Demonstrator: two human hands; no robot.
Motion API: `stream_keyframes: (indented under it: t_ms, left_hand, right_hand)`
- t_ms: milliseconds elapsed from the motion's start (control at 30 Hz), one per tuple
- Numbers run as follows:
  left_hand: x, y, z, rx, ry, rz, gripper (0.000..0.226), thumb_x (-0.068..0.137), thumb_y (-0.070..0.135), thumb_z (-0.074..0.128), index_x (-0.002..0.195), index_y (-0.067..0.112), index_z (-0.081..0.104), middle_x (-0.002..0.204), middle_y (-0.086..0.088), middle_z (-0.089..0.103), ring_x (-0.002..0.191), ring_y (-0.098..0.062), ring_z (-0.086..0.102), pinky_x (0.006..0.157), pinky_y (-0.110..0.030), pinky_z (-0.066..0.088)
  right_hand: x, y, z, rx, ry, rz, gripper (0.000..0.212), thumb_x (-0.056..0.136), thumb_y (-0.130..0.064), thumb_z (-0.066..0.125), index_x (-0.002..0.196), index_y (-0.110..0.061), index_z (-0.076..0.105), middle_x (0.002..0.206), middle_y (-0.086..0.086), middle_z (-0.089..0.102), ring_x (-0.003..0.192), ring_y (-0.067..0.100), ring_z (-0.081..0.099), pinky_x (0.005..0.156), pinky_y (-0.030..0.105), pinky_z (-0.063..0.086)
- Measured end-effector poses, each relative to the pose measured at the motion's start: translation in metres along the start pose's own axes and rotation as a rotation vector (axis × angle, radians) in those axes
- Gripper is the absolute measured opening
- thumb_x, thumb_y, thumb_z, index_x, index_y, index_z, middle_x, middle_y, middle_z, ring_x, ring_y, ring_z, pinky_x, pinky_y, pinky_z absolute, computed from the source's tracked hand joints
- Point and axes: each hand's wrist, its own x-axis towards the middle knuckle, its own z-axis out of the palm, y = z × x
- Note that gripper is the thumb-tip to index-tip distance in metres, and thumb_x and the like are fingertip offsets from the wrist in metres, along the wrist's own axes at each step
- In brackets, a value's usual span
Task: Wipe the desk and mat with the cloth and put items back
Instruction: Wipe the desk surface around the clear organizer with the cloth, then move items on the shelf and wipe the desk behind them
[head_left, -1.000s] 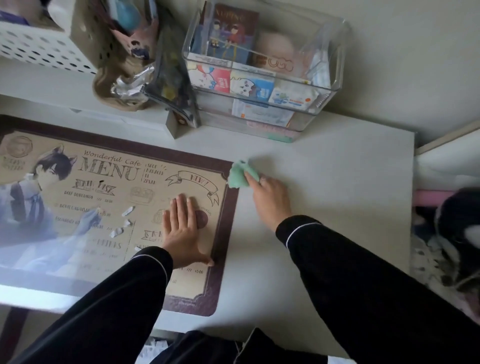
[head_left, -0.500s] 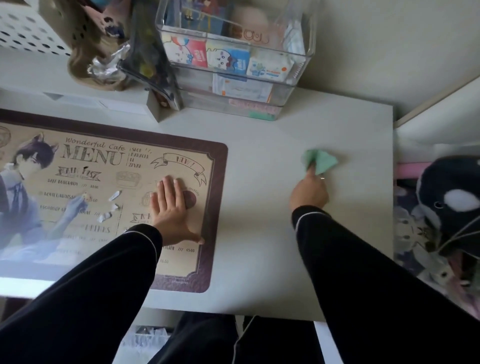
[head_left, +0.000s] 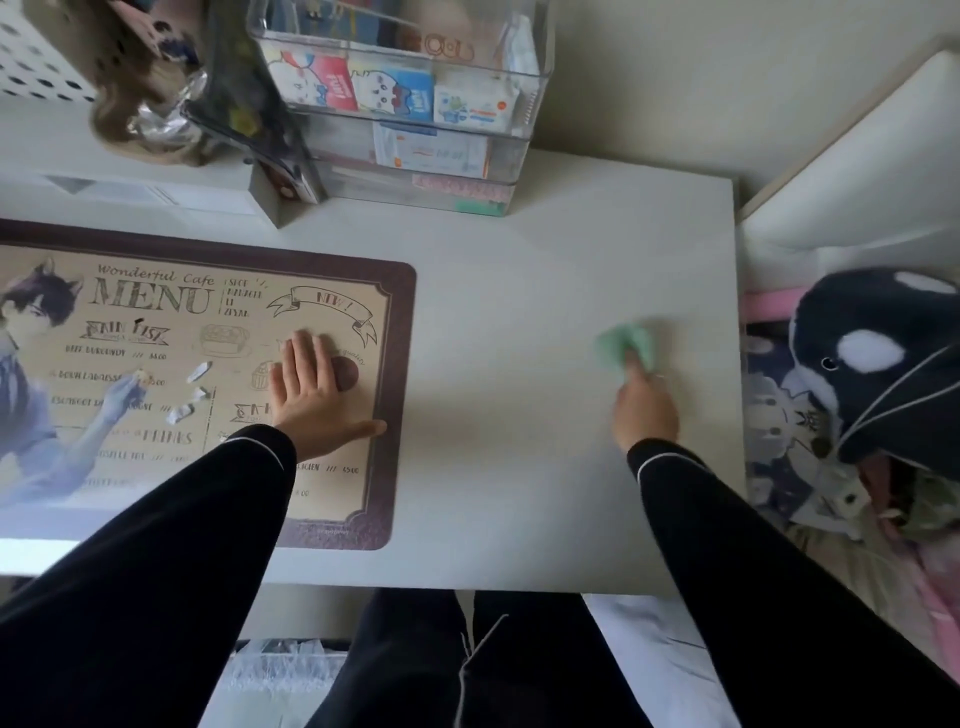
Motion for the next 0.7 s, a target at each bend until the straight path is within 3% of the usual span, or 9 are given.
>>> stream_keyframes:
  t_ms: [67, 100, 233, 333, 400, 500, 567, 633, 700]
  left_hand:
    - [-0.002, 0.004, 0.001, -0.023, 0.062, -0.03, 0.14, 0.061, 0.076, 0.065, 0.144, 0.01, -0.027, 0.152, -0.016, -0.032, 0.138, -0.027, -0.034, 0.111, -0.046, -0.017]
    - [-0.003, 0.005, 0.0, -0.048, 0.098, -0.045, 0.132, 0.066, 0.073, 0.064, 0.147, 0.011, -0.02, 0.154, -0.016, -0.026, 0.141, -0.028, -0.027, 0.113, -0.046, -0.014]
    - [-0.012, 0.011, -0.008, -0.296, 0.219, -0.054, 0.074, 0.09, 0.055, 0.048, 0.147, 0.021, 0.014, 0.158, -0.011, -0.001, 0.145, -0.031, 0.002, 0.116, -0.055, 0.004]
    - [-0.028, 0.026, -0.015, -0.523, 0.266, -0.1, 0.062, 0.096, 0.042, 0.046, 0.148, 0.014, 0.025, 0.157, -0.009, 0.011, 0.144, -0.029, 0.014, 0.115, -0.051, 0.017]
    - [-0.039, 0.039, -0.02, -0.612, 0.335, -0.113, 0.054, 0.098, 0.034, 0.046, 0.144, 0.008, 0.035, 0.153, -0.01, 0.023, 0.14, -0.026, 0.025, 0.113, -0.041, 0.023]
    - [-0.05, 0.052, -0.026, -0.672, 0.414, -0.124, 0.041, 0.099, 0.025, 0.047, 0.136, 0.01, 0.048, 0.144, -0.009, 0.038, 0.132, -0.023, 0.036, 0.106, -0.03, 0.026]
    - [-0.055, 0.059, -0.03, -0.737, 0.439, -0.121, 0.035, 0.099, 0.021, 0.046, 0.131, 0.011, 0.053, 0.135, -0.007, 0.046, 0.124, -0.02, 0.044, 0.106, -0.032, 0.032]
    - [-0.056, 0.066, -0.037, -0.807, 0.442, -0.119, 0.032, 0.098, 0.017, 0.046, 0.128, 0.011, 0.055, 0.122, -0.003, 0.053, 0.109, -0.015, 0.051, 0.101, -0.033, 0.04]
    - [-0.052, 0.074, -0.047, -0.881, 0.443, -0.108, 0.031, 0.097, 0.012, 0.046, 0.126, 0.01, 0.056, 0.106, 0.003, 0.055, 0.091, -0.006, 0.053, 0.087, -0.019, 0.048]
  right_hand:
    - [0.006, 0.002, 0.001, 0.134, 0.025, 0.253, 0.064, 0.092, -0.007, 0.043, 0.151, -0.018, 0.021, 0.121, 0.023, 0.054, 0.104, 0.04, 0.057, 0.081, 0.045, 0.046]
    - [0.001, -0.008, 0.009, 0.107, 0.037, 0.237, 0.067, 0.09, -0.006, 0.045, 0.151, -0.015, 0.018, 0.122, 0.023, 0.054, 0.104, 0.039, 0.057, 0.081, 0.044, 0.046]
    - [-0.061, -0.071, 0.04, -0.074, 0.185, -0.281, 0.058, 0.083, -0.004, 0.048, 0.137, -0.022, 0.051, 0.1, 0.012, 0.067, 0.079, 0.029, 0.064, 0.067, 0.034, 0.048]
    - [-0.122, -0.097, 0.06, -0.132, -0.186, -0.777, 0.056, 0.087, -0.004, 0.037, 0.14, -0.021, 0.045, 0.132, 0.014, 0.052, 0.11, 0.033, 0.054, 0.09, 0.043, 0.04]
    - [-0.142, -0.099, 0.062, -0.116, -0.438, -0.892, 0.047, 0.089, -0.007, 0.044, 0.135, -0.017, 0.049, 0.143, 0.015, 0.04, 0.124, 0.035, 0.041, 0.101, 0.046, 0.03]
    - [-0.135, -0.095, 0.043, 0.135, -0.646, -0.884, 0.042, 0.088, -0.009, 0.05, 0.127, -0.023, 0.061, 0.135, 0.01, 0.041, 0.12, 0.028, 0.04, 0.106, 0.038, 0.03]
    - [-0.115, -0.091, 0.015, 0.412, -0.79, -0.77, 0.039, 0.086, 0.0, 0.048, 0.11, -0.018, 0.072, 0.114, 0.001, 0.048, 0.105, 0.016, 0.047, 0.096, 0.029, 0.038]
    - [-0.084, -0.089, -0.016, 0.625, -0.683, -0.636, 0.039, 0.082, 0.009, 0.045, 0.092, -0.011, 0.077, 0.096, 0.0, 0.054, 0.093, 0.015, 0.052, 0.085, 0.024, 0.04]
    - [-0.05, -0.091, -0.045, 0.693, -0.533, -0.569, 0.04, 0.082, 0.011, 0.043, 0.089, -0.01, 0.076, 0.087, -0.001, 0.056, 0.089, 0.017, 0.055, 0.082, 0.022, 0.043]
